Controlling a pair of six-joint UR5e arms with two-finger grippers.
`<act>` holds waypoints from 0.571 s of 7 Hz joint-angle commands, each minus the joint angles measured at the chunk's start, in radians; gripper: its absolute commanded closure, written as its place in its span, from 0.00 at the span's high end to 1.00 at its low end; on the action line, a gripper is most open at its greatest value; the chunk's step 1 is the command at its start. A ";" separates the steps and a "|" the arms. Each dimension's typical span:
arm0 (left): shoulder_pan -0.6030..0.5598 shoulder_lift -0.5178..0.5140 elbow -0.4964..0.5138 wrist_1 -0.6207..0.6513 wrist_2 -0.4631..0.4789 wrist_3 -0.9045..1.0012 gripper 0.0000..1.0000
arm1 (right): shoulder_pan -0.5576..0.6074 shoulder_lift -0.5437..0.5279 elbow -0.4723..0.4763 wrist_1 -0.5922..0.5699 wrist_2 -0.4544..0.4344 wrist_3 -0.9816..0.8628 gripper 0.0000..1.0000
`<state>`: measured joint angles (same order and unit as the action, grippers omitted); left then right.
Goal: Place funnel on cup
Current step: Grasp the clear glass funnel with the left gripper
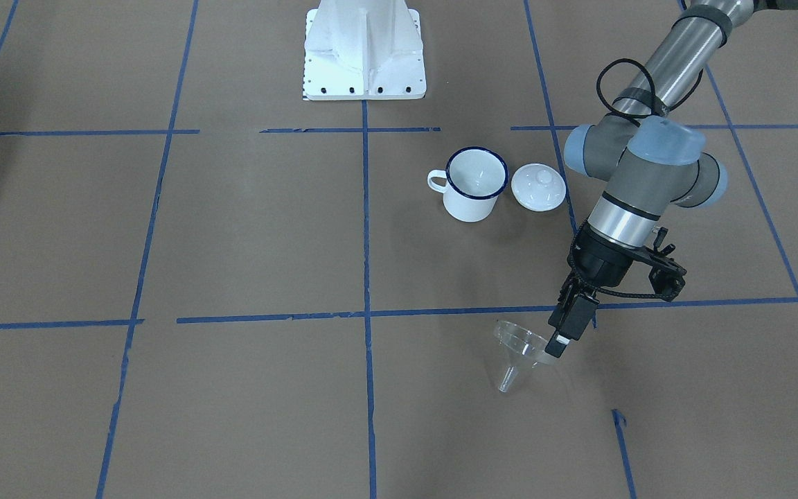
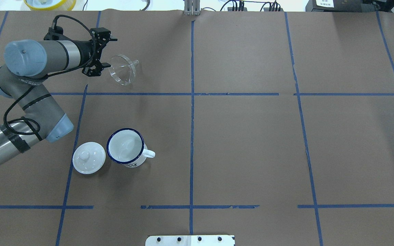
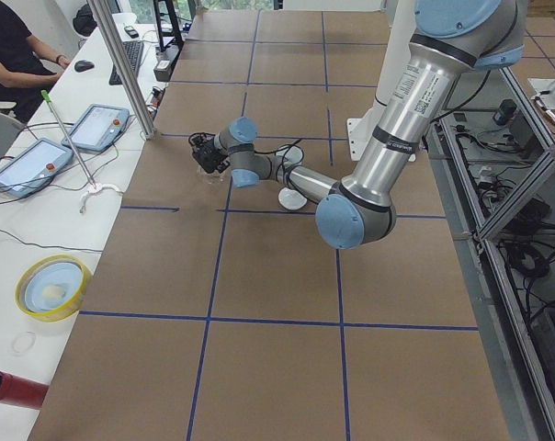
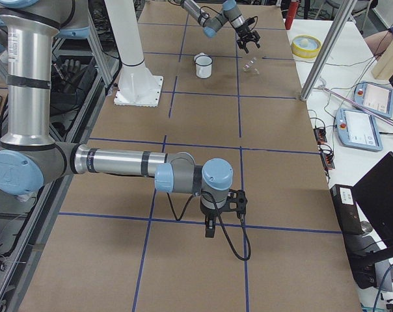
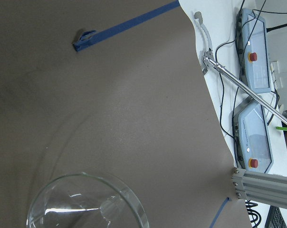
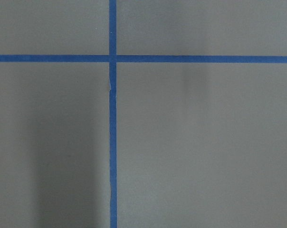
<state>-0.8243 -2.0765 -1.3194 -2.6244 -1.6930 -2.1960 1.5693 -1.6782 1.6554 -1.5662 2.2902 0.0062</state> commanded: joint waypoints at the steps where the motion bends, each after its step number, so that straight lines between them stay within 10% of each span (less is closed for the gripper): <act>1: 0.008 -0.040 0.072 -0.014 0.007 -0.007 0.94 | 0.000 0.000 0.001 0.000 0.000 0.000 1.00; 4: 0.011 -0.065 0.104 -0.043 0.023 -0.025 0.56 | 0.000 0.000 0.001 0.000 0.000 0.000 1.00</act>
<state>-0.8144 -2.1329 -1.2270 -2.6621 -1.6749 -2.2184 1.5692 -1.6782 1.6562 -1.5662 2.2902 0.0061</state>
